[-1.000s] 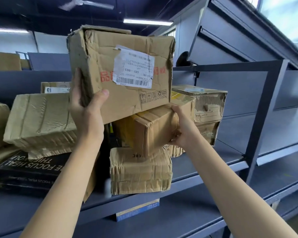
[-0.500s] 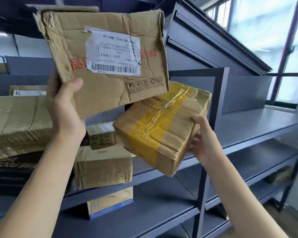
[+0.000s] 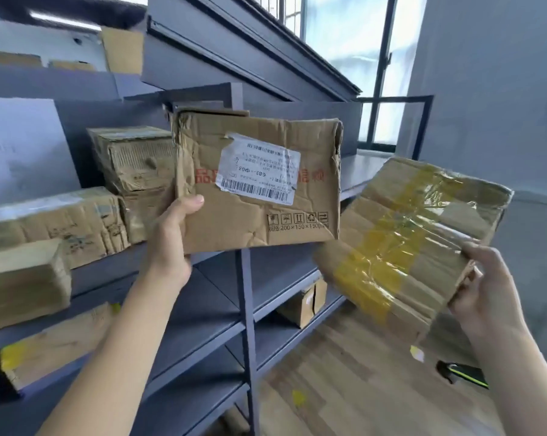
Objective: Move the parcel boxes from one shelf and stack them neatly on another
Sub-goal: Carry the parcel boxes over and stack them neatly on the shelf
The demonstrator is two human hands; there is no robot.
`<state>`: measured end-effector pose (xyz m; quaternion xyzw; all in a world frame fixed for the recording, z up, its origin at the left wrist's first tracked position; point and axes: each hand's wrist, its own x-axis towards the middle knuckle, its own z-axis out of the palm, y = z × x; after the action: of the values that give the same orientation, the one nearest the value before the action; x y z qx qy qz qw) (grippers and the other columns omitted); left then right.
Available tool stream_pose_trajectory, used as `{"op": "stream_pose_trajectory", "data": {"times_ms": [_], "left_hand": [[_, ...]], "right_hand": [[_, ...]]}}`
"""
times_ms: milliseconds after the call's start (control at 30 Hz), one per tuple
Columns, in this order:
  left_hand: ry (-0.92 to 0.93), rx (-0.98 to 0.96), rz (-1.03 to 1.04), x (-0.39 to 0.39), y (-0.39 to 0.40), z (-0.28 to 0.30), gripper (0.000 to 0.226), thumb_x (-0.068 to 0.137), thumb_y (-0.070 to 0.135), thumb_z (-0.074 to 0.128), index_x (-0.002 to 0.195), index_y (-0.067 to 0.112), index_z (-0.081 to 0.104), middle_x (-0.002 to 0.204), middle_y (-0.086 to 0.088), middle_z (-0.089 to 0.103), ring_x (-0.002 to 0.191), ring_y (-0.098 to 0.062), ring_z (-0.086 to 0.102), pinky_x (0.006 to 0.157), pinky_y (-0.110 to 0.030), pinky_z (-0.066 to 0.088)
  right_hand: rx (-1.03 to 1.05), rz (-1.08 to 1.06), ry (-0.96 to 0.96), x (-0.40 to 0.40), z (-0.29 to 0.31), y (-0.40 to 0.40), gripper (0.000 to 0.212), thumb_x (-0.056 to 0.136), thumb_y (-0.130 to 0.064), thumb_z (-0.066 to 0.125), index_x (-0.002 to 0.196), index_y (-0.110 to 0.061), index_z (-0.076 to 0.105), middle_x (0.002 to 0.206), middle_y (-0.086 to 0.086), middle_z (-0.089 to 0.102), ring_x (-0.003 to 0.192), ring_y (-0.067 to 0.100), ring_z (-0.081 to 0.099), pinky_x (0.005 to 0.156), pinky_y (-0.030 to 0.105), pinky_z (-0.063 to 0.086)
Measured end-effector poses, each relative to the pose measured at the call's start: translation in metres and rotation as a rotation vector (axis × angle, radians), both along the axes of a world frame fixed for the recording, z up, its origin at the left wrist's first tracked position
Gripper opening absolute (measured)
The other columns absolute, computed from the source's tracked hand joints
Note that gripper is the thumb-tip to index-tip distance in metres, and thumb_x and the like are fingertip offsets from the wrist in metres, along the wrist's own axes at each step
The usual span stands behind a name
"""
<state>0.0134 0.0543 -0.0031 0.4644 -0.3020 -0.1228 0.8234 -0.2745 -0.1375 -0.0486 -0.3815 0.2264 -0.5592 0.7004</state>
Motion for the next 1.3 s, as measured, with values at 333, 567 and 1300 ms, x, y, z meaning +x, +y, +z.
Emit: {"op": "stream_pose_trajectory", "data": {"times_ms": [333,567,1300], "left_hand": [[0.192,0.278,-0.244,-0.091,-0.108,-0.079,0.025,0.071,0.028,0.058,0.094,0.023,0.064,0.078,0.006,0.070,0.072,-0.013,0.064,0.053,-0.021,0.047],[0.156,0.346,-0.315,-0.110,-0.174,-0.117,0.051,0.073,0.020,0.057,0.124,0.015,0.059,0.090,0.005,0.070,0.079,-0.011,0.065,0.061,-0.024,0.050],[0.279,0.140,-0.341,0.032,-0.459,-0.074,0.016,0.087,0.015,0.051,0.098,0.021,0.062,0.076,0.009,0.071,0.070,-0.008,0.066,0.056,-0.019,0.050]], "right_hand": [[-0.119,-0.235,0.189,-0.140,-0.062,-0.049,0.020,0.072,-0.013,0.056,0.090,-0.023,0.054,0.082,0.000,0.053,0.070,0.013,0.052,0.067,0.029,0.045],[-0.083,-0.321,0.298,-0.159,-0.098,-0.089,0.051,0.073,-0.004,0.059,0.122,-0.017,0.050,0.092,-0.006,0.060,0.073,0.006,0.060,0.063,0.021,0.051],[0.068,-0.617,0.272,-0.049,-0.060,-0.399,0.048,0.067,-0.026,0.070,0.104,-0.030,0.040,0.087,-0.014,0.049,0.055,-0.006,0.051,0.041,0.008,0.036]]}}
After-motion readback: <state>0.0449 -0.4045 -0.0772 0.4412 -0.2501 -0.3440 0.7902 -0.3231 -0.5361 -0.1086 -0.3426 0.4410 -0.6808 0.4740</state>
